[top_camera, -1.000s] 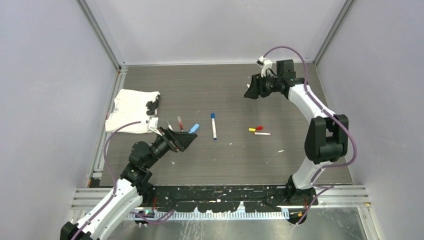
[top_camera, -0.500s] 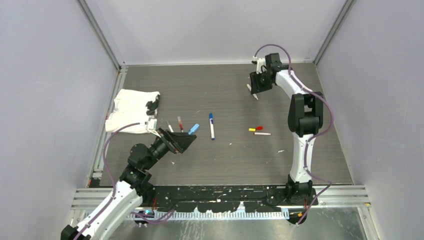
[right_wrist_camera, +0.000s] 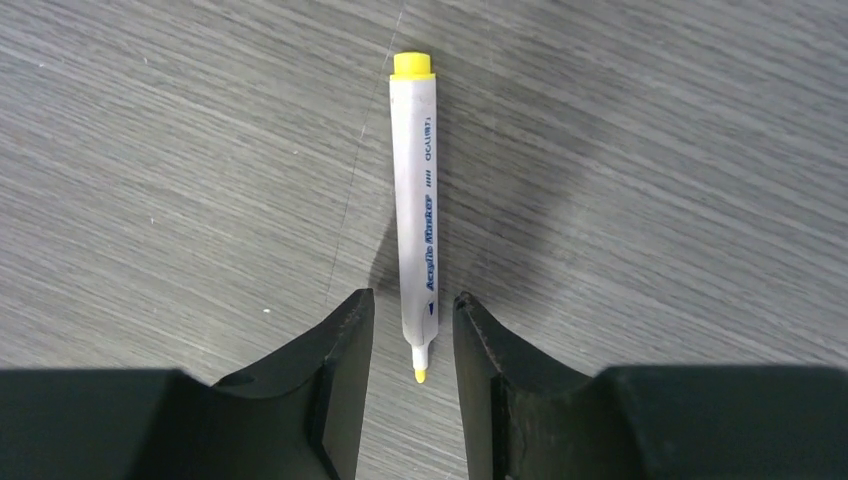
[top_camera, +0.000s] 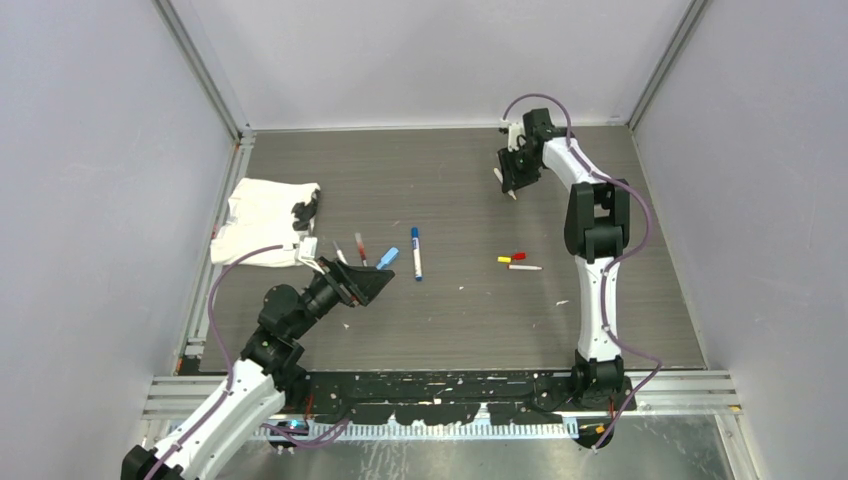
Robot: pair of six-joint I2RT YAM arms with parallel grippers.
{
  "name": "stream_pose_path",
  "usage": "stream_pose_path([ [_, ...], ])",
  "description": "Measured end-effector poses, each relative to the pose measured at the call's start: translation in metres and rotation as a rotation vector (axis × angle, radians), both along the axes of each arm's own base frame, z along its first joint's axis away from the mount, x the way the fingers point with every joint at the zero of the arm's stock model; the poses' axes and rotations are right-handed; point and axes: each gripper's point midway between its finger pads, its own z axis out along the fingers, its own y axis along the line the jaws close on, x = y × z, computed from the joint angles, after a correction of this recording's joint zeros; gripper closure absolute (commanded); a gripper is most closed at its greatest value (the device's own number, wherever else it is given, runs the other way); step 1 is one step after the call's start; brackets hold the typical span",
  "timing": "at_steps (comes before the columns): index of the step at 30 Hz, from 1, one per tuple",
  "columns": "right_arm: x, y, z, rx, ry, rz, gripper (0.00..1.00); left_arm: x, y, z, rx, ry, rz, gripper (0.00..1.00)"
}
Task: Insert the pens into the pen caps
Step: Move the pen to the center of the board, then pick up the pen from the center of the board.
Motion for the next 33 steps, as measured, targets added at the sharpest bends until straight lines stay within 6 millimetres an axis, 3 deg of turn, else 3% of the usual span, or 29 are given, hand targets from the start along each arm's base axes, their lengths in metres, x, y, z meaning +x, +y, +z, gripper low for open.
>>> stream_pose_path([
  [5,0.001,0.000,-0.001,-0.020,0.000,0.008,0.67,0.001,-0.001,-0.003,0.005,0.010,0.000,0.11],
  [16,-0.001,0.008,-0.003,-0.084,-0.007,0.064,0.98,0.001,-0.001,-0.002,0.004,0.008,0.000,0.11],
  [21,-0.006,0.010,-0.003,-0.054,-0.018,0.061,0.99,0.000,-0.002,-0.001,-0.006,0.012,-0.011,0.12],
  [25,-0.033,0.017,0.000,0.014,0.020,0.053,0.99,0.000,-0.006,0.002,-0.023,0.009,-0.031,0.13],
  [29,-0.050,0.031,0.022,0.123,0.015,0.037,0.99,0.003,-0.011,0.001,-0.036,0.022,-0.046,0.13],
  [33,-0.064,0.049,0.067,0.272,-0.043,0.029,0.99,0.006,-0.017,0.000,-0.041,0.024,-0.058,0.13],
])
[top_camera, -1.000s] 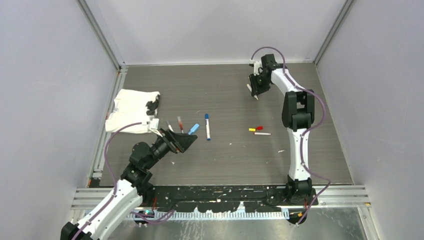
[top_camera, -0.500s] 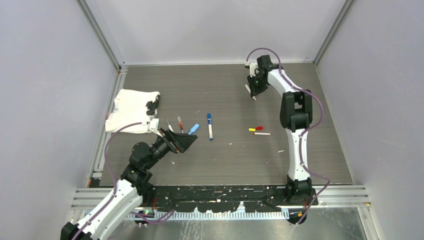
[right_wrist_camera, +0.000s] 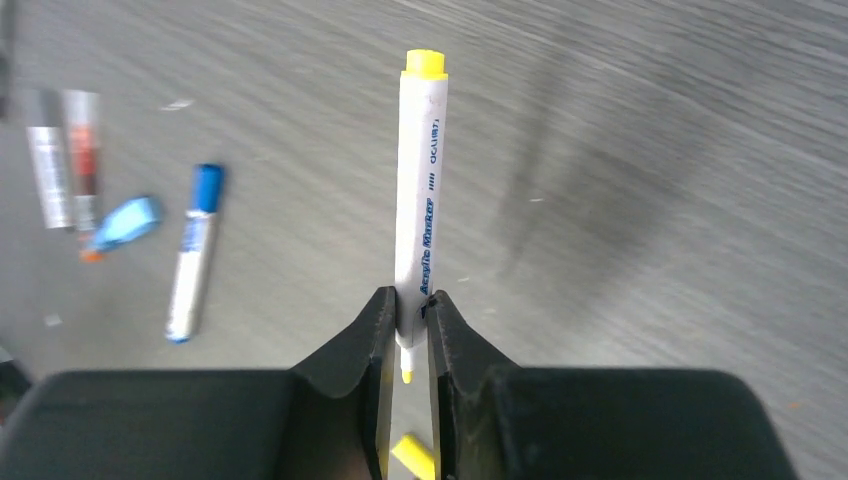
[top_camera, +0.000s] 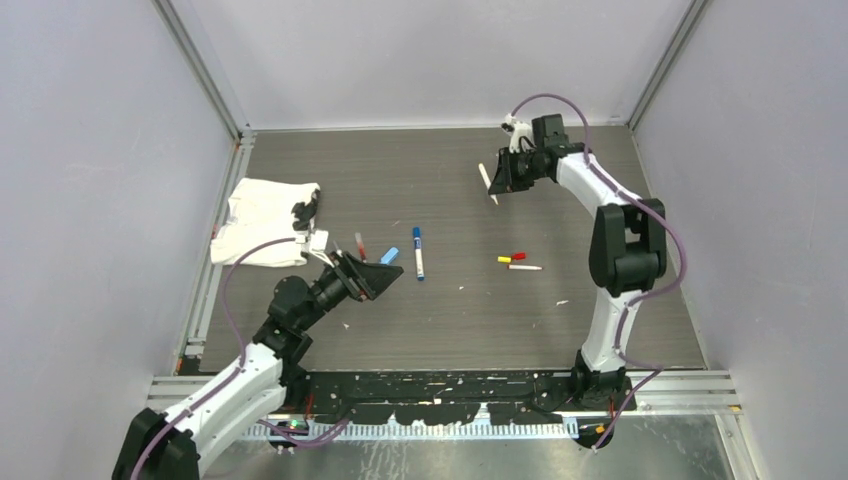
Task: Insert the pens into the pen caps
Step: Pick up the pen from the center of the board.
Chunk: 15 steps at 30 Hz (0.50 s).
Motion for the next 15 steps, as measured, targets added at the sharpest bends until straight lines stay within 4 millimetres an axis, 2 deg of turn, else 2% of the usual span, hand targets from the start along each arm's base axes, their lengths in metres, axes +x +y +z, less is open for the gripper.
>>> stream_pose_path([
  [4,-0.028,0.023,0.052,0.201,-0.053,0.009,0.99,0.006,-0.006,-0.004,0.004,0.005,0.003,0.12],
  [6,-0.038,0.029,0.067,0.263,-0.066,0.017,0.99,0.010,-0.008,-0.002,0.002,-0.003,0.013,0.12],
  [9,-0.066,0.044,0.093,0.412,-0.075,0.057,0.99,0.019,-0.015,0.009,-0.014,-0.034,0.029,0.12],
  [15,-0.107,0.063,0.120,0.648,-0.052,0.138,0.99,0.038,-0.035,0.037,-0.051,-0.108,0.039,0.14],
])
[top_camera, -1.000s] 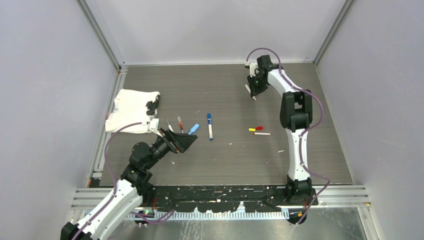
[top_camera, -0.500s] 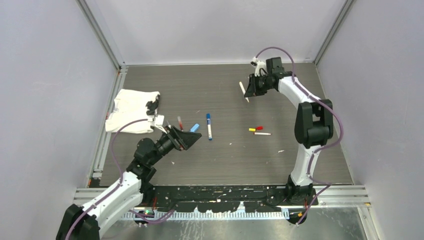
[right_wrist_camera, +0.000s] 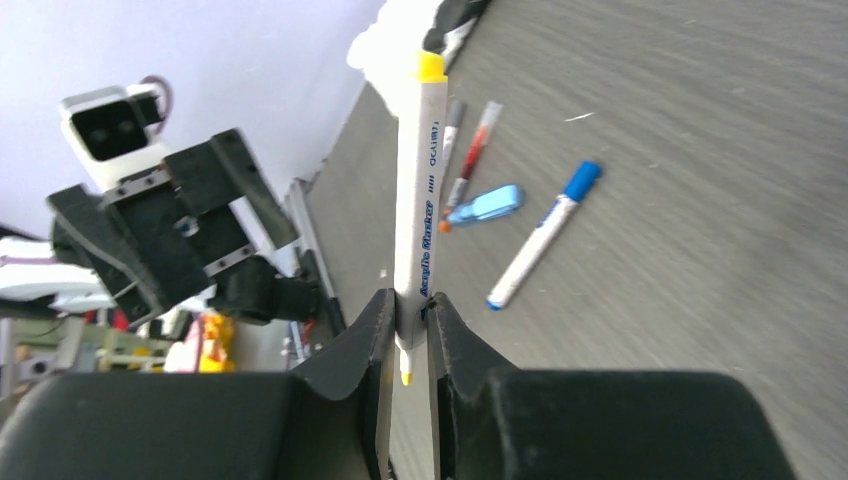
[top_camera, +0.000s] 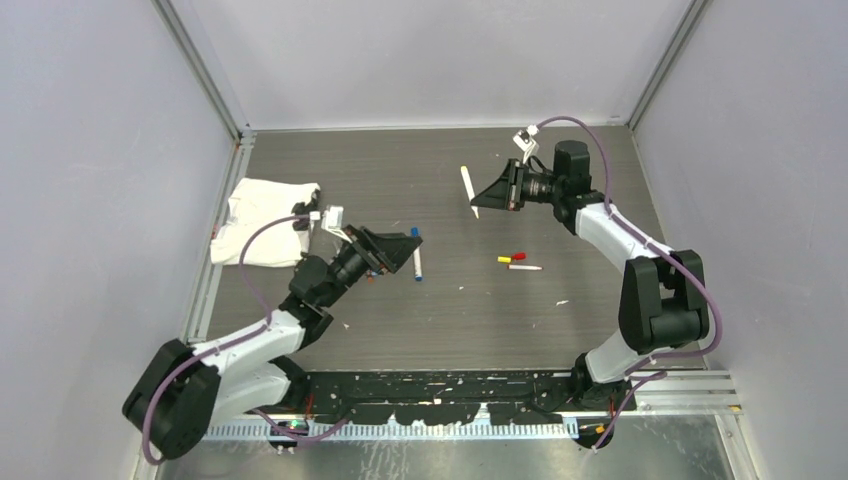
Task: Insert the pens into the pen caps
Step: Pick up the pen from the center of the board.
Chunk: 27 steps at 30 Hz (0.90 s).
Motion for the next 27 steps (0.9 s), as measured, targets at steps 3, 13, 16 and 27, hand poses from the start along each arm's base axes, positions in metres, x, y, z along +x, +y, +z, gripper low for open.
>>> stream_pose_path([
  [3,-0.013,0.005,0.006,0.064,0.013,0.047,0.99,0.013,-0.011,0.008,-0.016,-0.025,0.015,0.16],
  [13,-0.034,0.027,0.026,0.147,-0.020,0.168,0.99,0.060,-0.045,0.022,-0.082,-0.070,0.045,0.27],
  [16,-0.042,0.036,0.028,0.153,-0.023,0.205,0.99,0.069,-0.052,0.032,-0.112,-0.088,0.047,0.31],
  [27,-0.055,0.048,0.030,0.162,-0.023,0.264,0.99,0.079,-0.067,0.039,-0.152,-0.085,0.029,0.54],
])
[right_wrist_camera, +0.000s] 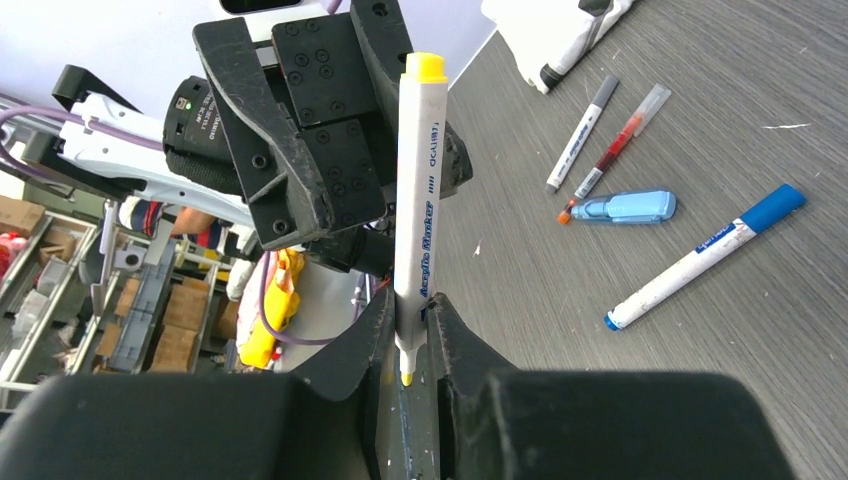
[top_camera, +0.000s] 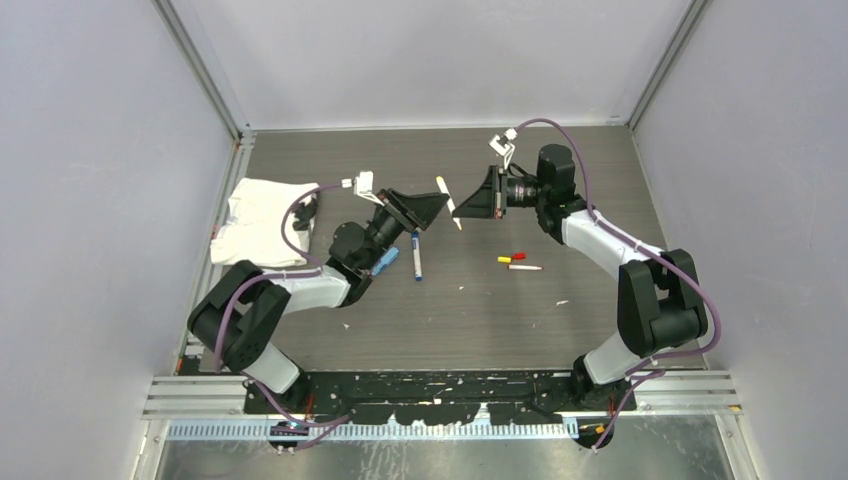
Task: Insert the pens into the pen caps
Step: Pick up the pen from the center of the board.
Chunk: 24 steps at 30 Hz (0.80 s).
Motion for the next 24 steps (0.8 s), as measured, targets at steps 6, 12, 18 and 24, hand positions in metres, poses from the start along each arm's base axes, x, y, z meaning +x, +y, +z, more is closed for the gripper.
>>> stream_pose_path([
  [6,-0.002,0.003,0.000,0.000,0.000,0.010,0.99,-0.003,-0.004,-0.002,-0.003,0.004,-0.017,0.59],
  [12,-0.005,0.005,0.000,0.000,0.000,0.019,0.99,-0.004,-0.013,-0.010,-0.001,0.027,-0.047,0.75],
  [18,-0.006,0.006,-0.001,-0.002,-0.026,0.027,0.98,-0.008,-0.016,-0.009,-0.020,0.034,-0.073,0.99],
  [24,-0.007,0.006,-0.007,-0.019,-0.052,0.037,0.54,-0.010,-0.017,-0.013,-0.003,0.035,-0.086,0.99],
])
